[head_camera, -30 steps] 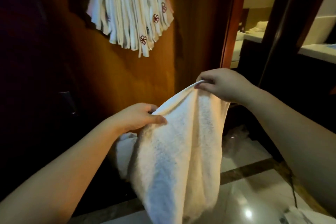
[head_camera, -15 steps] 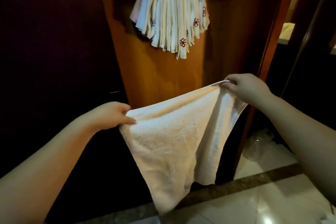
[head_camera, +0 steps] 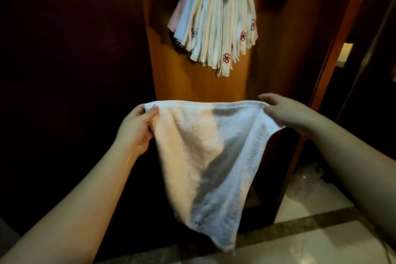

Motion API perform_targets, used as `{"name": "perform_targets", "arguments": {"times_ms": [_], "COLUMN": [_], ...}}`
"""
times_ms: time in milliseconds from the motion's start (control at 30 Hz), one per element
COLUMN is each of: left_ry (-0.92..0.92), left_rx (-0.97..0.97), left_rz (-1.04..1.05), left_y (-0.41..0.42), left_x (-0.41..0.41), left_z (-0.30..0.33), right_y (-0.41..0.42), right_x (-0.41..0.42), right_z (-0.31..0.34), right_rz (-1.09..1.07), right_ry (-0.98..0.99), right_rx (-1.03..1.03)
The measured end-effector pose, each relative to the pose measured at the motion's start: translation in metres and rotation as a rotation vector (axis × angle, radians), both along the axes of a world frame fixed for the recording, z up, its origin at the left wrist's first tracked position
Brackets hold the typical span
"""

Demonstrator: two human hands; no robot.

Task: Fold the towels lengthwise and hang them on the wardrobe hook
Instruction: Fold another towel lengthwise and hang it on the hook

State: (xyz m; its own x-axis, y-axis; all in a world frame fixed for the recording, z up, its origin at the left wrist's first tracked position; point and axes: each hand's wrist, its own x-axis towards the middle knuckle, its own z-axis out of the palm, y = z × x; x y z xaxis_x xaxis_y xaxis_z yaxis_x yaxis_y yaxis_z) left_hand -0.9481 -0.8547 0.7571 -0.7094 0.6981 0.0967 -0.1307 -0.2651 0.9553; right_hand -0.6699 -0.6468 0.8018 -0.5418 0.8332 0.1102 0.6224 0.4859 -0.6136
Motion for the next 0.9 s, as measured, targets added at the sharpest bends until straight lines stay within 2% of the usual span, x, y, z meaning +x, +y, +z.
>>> {"name": "perform_targets", "arguments": {"times_ms": [167, 300, 400, 467, 500, 600, 667, 900], "left_ry": [0.078, 0.077, 0.104, 0.153, 0.175, 0.214, 0.195, 0.154], "left_rx": [0.058, 0.060, 0.050, 0.038, 0.033, 0.019, 0.014, 0.013], "left_rz": [0.002, -0.063, -0.087, -0.103, -0.107, -0.109, -0.111, -0.141], "left_y": [0.007, 0.010, 0.009, 0.007, 0.005, 0.003, 0.003, 0.010], "left_x": [0.046, 0.088, 0.112, 0.127, 0.133, 0.148, 0.156, 0.169], "left_z": [0.013, 0.015, 0.016, 0.015, 0.015, 0.013, 0.011, 0.001], "right_y": [-0.029, -0.054, -0.070, -0.076, -0.079, -0.092, -0.100, -0.115], "right_x": [-0.005, -0.005, -0.004, -0.002, -0.003, -0.006, -0.006, -0.002], "right_z": [0.000, -0.007, -0.007, -0.012, -0.016, -0.025, -0.030, -0.036], "right_rz": [0.121, 0.221, 0.435, 0.524, 0.510, 0.332, 0.246, 0.171], "right_ry": [0.422, 0.664, 0.712, 0.717, 0.704, 0.689, 0.742, 0.793], "right_rx": [-0.442, -0.605, -0.666, -0.651, -0.575, -0.284, -0.196, -0.202]}}
